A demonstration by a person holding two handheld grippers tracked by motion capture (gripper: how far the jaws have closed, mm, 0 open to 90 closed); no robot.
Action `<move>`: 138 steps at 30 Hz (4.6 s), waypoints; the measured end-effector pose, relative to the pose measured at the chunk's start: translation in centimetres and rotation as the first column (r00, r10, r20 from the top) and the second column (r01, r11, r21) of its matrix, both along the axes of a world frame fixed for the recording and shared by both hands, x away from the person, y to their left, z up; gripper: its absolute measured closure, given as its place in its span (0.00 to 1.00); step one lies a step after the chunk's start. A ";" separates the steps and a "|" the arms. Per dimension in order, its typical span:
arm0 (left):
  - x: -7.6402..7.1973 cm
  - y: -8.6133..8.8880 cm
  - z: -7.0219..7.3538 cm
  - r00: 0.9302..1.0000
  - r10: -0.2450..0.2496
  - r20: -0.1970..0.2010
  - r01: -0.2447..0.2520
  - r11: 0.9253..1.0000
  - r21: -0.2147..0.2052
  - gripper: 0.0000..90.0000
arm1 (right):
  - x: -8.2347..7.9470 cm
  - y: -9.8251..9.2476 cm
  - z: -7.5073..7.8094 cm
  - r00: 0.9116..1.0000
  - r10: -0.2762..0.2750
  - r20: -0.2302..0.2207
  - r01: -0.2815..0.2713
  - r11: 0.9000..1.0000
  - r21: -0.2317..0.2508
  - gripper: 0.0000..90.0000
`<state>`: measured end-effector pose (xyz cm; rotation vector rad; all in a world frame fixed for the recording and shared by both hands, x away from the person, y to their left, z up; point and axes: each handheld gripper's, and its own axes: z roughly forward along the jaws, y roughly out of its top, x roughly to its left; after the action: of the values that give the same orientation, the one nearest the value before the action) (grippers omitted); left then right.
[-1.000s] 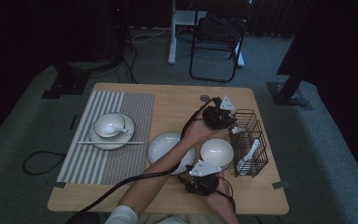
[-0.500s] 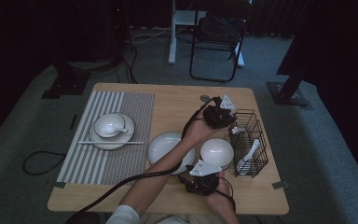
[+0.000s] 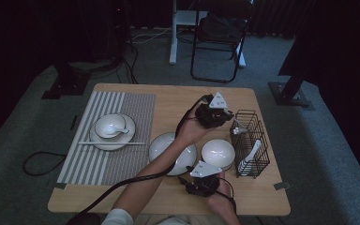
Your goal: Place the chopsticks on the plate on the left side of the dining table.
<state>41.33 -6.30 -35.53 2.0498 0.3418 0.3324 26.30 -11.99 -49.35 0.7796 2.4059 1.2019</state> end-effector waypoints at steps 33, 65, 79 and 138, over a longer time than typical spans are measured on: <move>-3.1 12.0 3.9 0.997 0.057 0.045 -0.050 0.990 -0.135 0.94 | 0.2 0.2 0.4 1.000 0.014 0.006 -0.014 1.000 -0.017 0.54; -10.1 22.7 -2.4 0.957 0.289 -0.016 -0.289 0.950 -0.117 0.94 | 4.2 1.6 5.4 0.997 0.062 0.045 -0.058 0.995 -0.084 0.51; -13.1 23.8 -2.6 0.953 0.303 -0.005 -0.302 0.949 -0.091 0.94 | 6.3 3.2 7.7 0.993 0.094 0.075 -0.087 0.992 -0.092 0.56; -10.6 25.5 -4.3 0.855 0.518 0.039 -0.516 0.855 -0.039 0.94 | 5.6 7.4 6.2 0.958 0.274 0.086 -0.252 0.946 -0.205 0.96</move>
<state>30.73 19.25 -39.79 1.8913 0.8704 0.6999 31.87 -4.58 -43.12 0.3289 2.5406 1.0515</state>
